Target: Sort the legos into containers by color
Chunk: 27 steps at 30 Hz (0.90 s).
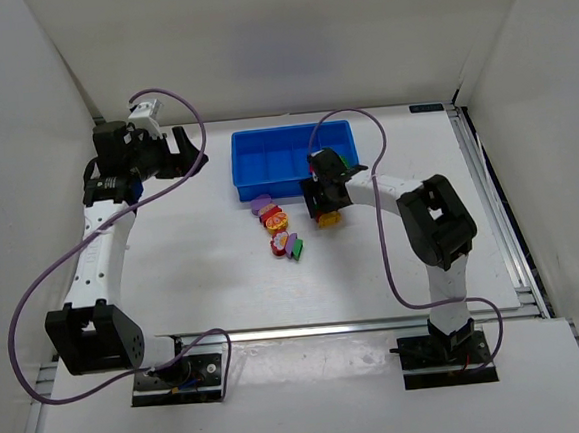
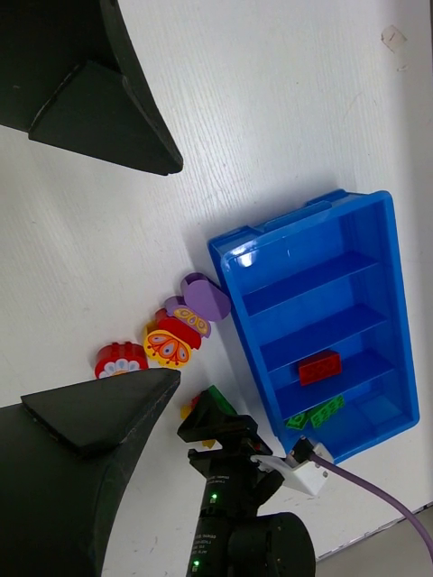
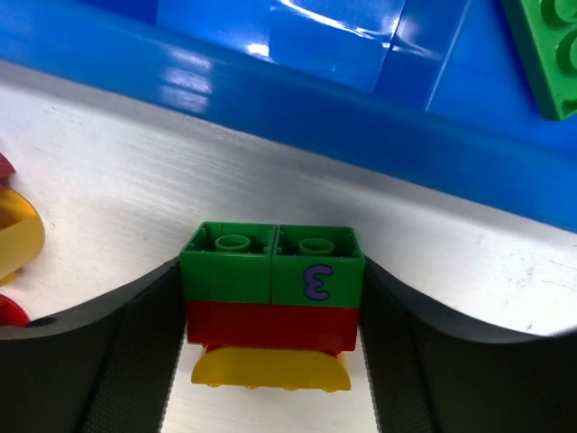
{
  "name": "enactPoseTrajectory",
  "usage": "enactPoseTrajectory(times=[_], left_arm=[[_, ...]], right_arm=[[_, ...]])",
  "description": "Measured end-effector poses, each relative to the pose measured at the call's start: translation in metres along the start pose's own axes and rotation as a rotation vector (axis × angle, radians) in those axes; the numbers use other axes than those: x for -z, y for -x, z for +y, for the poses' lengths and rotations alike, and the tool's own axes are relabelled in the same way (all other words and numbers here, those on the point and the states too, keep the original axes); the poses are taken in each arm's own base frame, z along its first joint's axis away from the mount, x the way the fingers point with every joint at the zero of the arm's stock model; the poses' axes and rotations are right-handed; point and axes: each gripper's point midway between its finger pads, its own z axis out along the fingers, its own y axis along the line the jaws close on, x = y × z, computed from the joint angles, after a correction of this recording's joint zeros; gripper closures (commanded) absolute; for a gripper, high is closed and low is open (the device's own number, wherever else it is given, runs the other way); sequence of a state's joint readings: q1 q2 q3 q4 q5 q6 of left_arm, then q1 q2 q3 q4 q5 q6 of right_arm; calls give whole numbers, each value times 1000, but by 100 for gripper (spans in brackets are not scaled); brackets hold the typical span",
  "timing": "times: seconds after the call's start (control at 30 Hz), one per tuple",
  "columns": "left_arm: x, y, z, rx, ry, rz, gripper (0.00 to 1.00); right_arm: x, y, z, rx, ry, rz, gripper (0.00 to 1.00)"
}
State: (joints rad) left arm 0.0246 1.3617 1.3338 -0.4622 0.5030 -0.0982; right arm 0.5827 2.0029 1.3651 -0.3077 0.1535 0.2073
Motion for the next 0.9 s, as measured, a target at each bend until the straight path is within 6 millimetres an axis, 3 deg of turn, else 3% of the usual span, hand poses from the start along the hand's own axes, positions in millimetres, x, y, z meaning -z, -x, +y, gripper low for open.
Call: enactPoseTrajectory(times=[0.07, 0.1, 0.17, 0.2, 0.3, 0.43, 0.5, 0.63, 0.73, 0.8, 0.9], left_arm=[[0, 0, 0, 0, -3, 0, 1], [0, 0, 0, 1, -3, 0, 1], [-1, -1, -1, 2, -7, -1, 1], [-2, -2, -1, 2, -12, -2, 1], [-2, -16, -5, 13, -47, 9, 1], [9, -52, -23, 33, -120, 18, 1], [20, -66, -41, 9, -170, 12, 1], [44, -83, -100, -179, -358, -10, 1], [58, -91, -133, -353, -476, -29, 1], [63, -100, -145, -487, -532, -32, 1], [64, -115, -153, -673, -585, -22, 1]], right_arm=[[0, 1, 0, -2, 0, -4, 39], [0, 1, 0, -3, 0, -5, 52], [0, 2, 0, -2, 1, -8, 62], [1, 2, 0, 0, 2, -9, 74], [11, 7, 2, -1, 14, -24, 89], [53, 29, 9, -35, 76, -83, 91], [82, 52, 14, -79, 127, -116, 90], [136, 113, 25, -159, 224, -206, 88], [167, 142, 38, -186, 302, -254, 87], [173, 145, 46, -188, 342, -239, 88], [158, 133, 55, -194, 373, -153, 90]])
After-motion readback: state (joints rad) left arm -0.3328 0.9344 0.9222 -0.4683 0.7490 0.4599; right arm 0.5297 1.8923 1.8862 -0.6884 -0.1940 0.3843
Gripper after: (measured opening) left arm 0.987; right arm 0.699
